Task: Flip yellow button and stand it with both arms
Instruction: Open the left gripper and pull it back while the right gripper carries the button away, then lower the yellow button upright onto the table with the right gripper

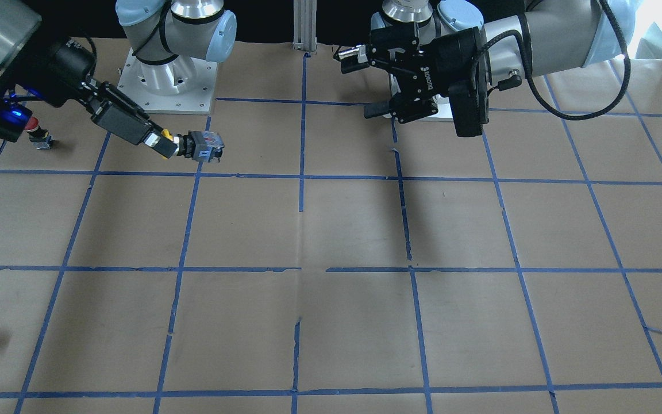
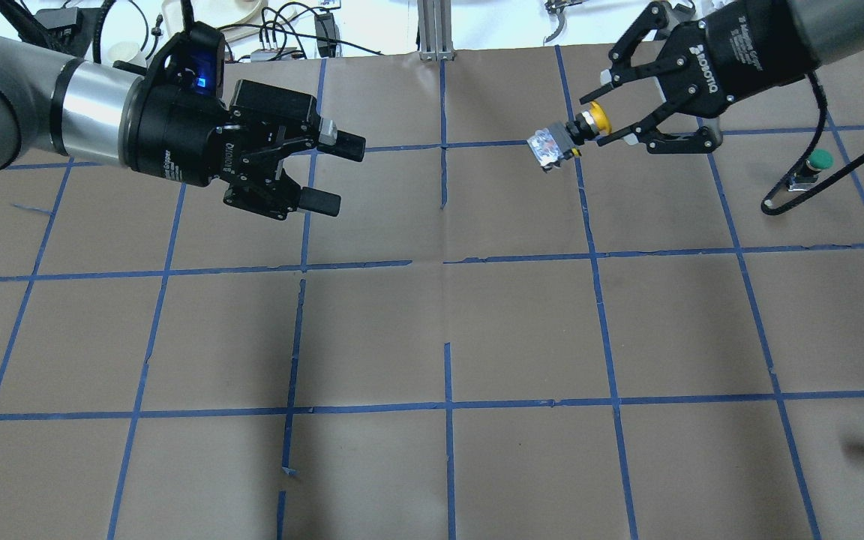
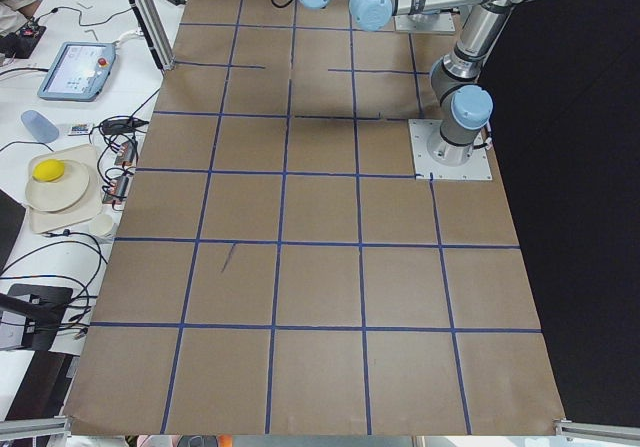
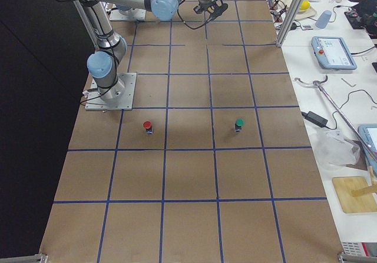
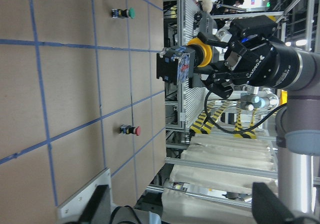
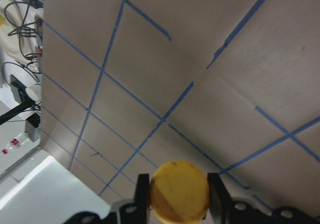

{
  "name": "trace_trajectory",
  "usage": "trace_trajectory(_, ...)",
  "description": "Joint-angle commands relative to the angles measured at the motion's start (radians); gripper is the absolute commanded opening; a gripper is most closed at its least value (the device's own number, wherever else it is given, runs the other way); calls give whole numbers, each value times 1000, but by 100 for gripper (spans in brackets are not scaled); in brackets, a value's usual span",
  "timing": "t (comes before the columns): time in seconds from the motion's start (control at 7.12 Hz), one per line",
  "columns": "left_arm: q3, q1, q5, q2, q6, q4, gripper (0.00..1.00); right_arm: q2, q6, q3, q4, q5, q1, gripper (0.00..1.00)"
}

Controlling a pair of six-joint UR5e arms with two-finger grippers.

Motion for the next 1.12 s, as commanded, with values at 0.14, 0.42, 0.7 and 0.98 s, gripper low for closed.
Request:
trace_trajectory(0.14, 18, -14, 529, -47, -124, 300, 100, 48, -678, 34, 30, -310, -164, 7)
trace_trajectory(0.42, 20, -51, 771, -53, -170, 360, 100, 53, -950, 112, -151, -509, -239, 6)
trace_trajectory(0.7, 23, -138, 925, -60, -288, 420, 100, 64, -1168, 282, -498, -583, -302, 6)
trace_trajectory(0.98, 55, -166, 977, -56, -367, 424, 100, 67, -1418, 422, -719, -565, -390, 6)
